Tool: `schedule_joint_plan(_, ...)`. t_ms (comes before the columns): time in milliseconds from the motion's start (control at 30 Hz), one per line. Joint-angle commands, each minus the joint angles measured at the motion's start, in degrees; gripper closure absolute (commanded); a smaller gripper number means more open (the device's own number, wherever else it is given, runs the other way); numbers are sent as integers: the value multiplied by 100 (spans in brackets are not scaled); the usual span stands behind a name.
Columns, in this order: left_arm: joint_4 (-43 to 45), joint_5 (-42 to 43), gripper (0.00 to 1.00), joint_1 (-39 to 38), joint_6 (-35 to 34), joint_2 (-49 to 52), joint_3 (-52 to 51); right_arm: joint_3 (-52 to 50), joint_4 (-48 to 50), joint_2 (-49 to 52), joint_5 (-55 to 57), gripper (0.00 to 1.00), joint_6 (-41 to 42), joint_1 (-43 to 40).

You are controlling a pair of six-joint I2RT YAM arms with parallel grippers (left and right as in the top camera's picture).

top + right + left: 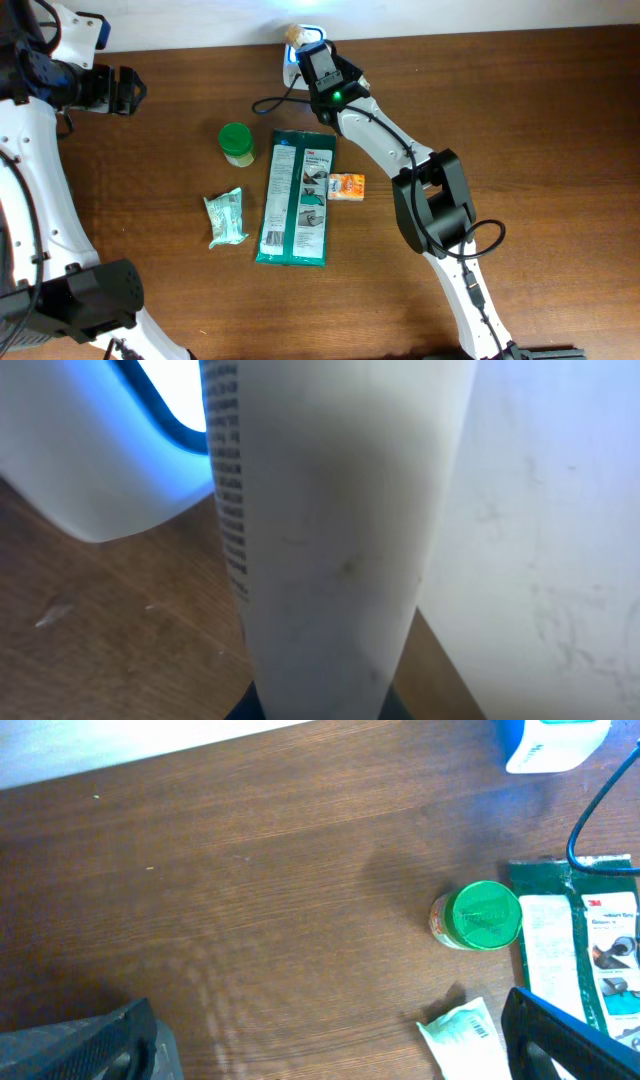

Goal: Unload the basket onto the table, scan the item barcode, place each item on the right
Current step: 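Carry the white tube up to the white scanner and hold it there, then move the white tube to the right side and lay it down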

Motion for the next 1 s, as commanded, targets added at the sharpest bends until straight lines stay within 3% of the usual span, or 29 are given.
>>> schedule_joint_plan(0, -4, 81, 1, 11, 105, 55, -22, 162, 94, -175, 396, 96, 44, -15)
schedule_joint_plan(267, -4, 81, 1, 11, 105, 55, -22, 164, -111, -721, 20, 96, 595, -4)
schedule_joint_plan(467, -4, 81, 1, 11, 105, 57, -22, 164, -874, -1480, -1366, 96, 2203, -96)
schedule_joint_plan(533, -4, 81, 1, 11, 105, 55, -22, 164, -1574, -2120, -2736, 96, 3117, -352)
schedule_joint_plan(633, -4, 81, 1, 11, 105, 55, -22, 164, -2806, -2914, -4903, 96, 3858, -920)
schedule_joint_plan(733, -4, 81, 1, 11, 103, 57, -22, 164, -4262, -3383, -6463, 96, 4148, -1646)
schedule_joint_plan(867, -4, 81, 1, 11, 105, 55, -22, 22, -5923, -3318, -6483, 96, 3923, -2557)
schedule_joint_plan(967, -4, 81, 1, 11, 105, 55, -22, -916, -5866, -3281, -6485, 96, 3703, -2911)
